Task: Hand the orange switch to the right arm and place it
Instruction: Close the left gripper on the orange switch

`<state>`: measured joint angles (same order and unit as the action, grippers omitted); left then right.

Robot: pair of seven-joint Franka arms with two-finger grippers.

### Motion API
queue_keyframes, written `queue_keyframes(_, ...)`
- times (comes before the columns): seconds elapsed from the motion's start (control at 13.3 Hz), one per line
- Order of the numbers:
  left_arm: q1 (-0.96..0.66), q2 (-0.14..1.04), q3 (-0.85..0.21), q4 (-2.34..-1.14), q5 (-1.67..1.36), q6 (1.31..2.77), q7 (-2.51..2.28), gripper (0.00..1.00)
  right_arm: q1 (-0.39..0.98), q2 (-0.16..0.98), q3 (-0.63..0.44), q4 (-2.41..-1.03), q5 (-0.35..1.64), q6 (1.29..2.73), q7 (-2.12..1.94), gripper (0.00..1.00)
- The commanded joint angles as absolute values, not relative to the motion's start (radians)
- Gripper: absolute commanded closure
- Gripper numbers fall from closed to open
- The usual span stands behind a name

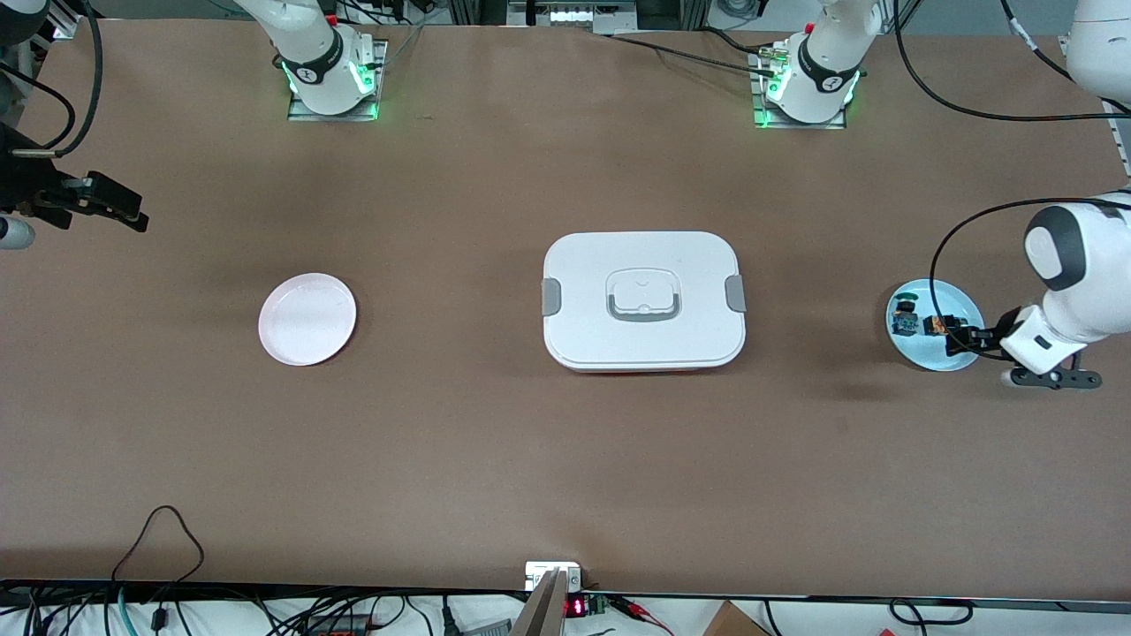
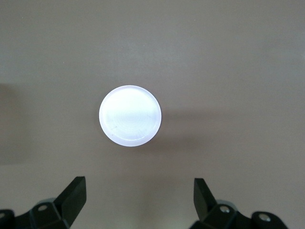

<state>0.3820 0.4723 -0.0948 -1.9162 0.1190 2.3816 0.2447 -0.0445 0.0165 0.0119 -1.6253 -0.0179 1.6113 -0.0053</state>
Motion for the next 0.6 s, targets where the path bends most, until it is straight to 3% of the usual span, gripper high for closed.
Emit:
queue_keyframes(0.0,0.394,0.453,-0.095,-1.957,0.123,2.411,0.275,0.0,-0.049,0.018,0.018,-1.617,-0.02,1.612,-0.005,0.0)
queue_keyframes(0.53,0.44,0.451,-0.1,-2.017,0.121,2.414,0.324,0.0,-0.048,0.02,0.021,-1.615,-0.02,1.612,-0.006,0.0)
